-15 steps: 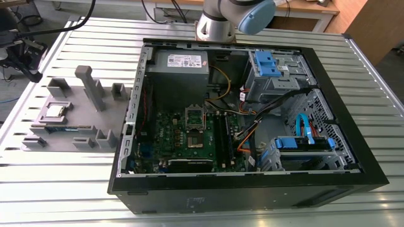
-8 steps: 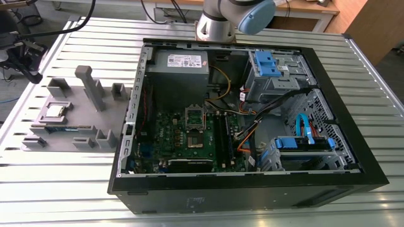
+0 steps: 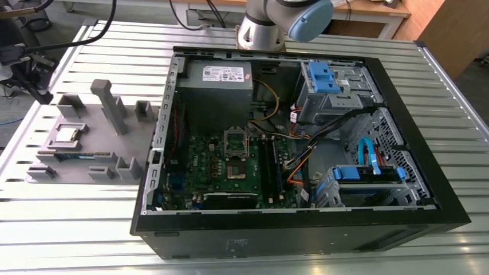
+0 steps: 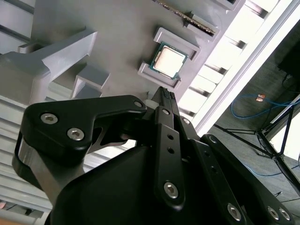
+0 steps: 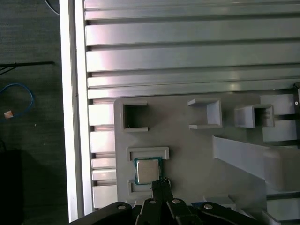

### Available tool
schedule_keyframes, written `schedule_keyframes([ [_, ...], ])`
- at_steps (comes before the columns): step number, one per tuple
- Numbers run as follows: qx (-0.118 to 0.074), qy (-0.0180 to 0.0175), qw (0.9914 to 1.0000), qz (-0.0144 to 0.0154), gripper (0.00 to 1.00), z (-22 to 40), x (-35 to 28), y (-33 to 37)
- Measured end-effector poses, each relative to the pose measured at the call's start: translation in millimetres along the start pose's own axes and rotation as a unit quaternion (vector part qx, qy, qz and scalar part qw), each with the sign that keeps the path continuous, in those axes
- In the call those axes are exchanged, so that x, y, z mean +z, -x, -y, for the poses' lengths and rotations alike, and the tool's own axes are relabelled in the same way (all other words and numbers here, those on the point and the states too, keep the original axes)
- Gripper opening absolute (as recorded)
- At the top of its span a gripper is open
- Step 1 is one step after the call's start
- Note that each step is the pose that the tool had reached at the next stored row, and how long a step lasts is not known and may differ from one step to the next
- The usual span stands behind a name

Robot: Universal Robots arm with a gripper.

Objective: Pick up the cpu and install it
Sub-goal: 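Reach for the cpu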

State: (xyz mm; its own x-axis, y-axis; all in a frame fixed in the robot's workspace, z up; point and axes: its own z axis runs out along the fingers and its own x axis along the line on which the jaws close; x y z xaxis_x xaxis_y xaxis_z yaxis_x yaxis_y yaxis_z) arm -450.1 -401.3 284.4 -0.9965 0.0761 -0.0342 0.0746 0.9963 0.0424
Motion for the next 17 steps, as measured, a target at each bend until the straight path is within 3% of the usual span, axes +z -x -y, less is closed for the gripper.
schedule_keyframes([
  [10,0.0,-0.001,1.0,-0.0003,0.11,3.4,8.3,-0.1],
  [17,0.0,-0.001,1.0,-0.0011,0.11,5.5,18.5,-0.3],
])
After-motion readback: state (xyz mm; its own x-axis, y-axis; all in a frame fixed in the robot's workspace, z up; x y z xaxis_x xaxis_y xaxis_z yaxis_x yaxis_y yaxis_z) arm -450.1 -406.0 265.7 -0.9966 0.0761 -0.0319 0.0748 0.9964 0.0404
